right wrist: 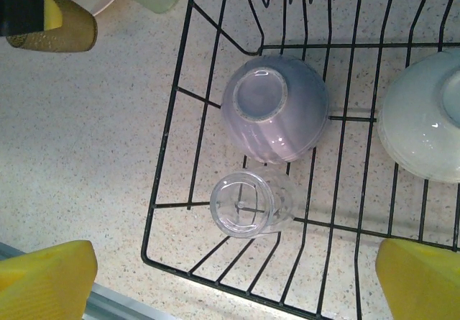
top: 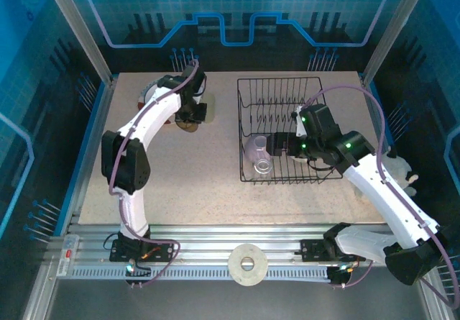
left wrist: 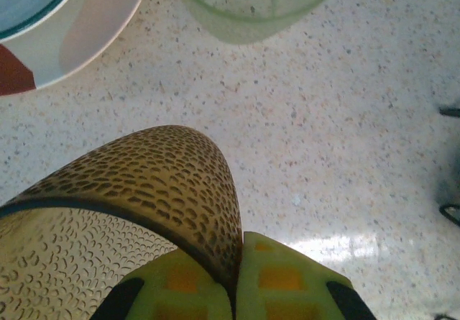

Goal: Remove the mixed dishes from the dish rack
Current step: Place the cup at the top-left of the table.

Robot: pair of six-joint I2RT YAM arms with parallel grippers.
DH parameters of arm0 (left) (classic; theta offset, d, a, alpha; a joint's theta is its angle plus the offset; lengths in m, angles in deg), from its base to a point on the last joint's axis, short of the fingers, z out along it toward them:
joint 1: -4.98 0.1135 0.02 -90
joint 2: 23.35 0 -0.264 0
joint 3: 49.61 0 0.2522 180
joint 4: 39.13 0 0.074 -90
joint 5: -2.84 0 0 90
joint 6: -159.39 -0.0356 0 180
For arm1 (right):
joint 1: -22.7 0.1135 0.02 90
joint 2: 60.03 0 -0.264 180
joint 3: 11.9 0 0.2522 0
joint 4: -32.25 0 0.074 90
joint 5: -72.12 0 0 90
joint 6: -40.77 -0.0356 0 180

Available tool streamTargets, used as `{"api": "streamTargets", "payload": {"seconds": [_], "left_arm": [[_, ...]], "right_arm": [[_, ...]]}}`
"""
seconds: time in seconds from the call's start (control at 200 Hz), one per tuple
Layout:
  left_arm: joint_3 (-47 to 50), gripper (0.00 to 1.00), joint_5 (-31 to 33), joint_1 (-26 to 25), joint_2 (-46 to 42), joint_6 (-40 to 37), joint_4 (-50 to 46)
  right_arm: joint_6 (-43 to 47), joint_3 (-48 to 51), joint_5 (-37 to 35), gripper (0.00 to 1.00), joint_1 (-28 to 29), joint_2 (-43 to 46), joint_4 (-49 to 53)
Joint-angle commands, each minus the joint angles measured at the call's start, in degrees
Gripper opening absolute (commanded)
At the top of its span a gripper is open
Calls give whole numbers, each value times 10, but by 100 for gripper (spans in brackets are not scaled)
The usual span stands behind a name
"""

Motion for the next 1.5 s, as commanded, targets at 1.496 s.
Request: {"api": "streamTargets", "payload": {"seconds": [1.496], "left_arm": [[-150,22,14,34,177,-16,-31]], "right_arm": [[8,34,4,100,14,16,10]]}}
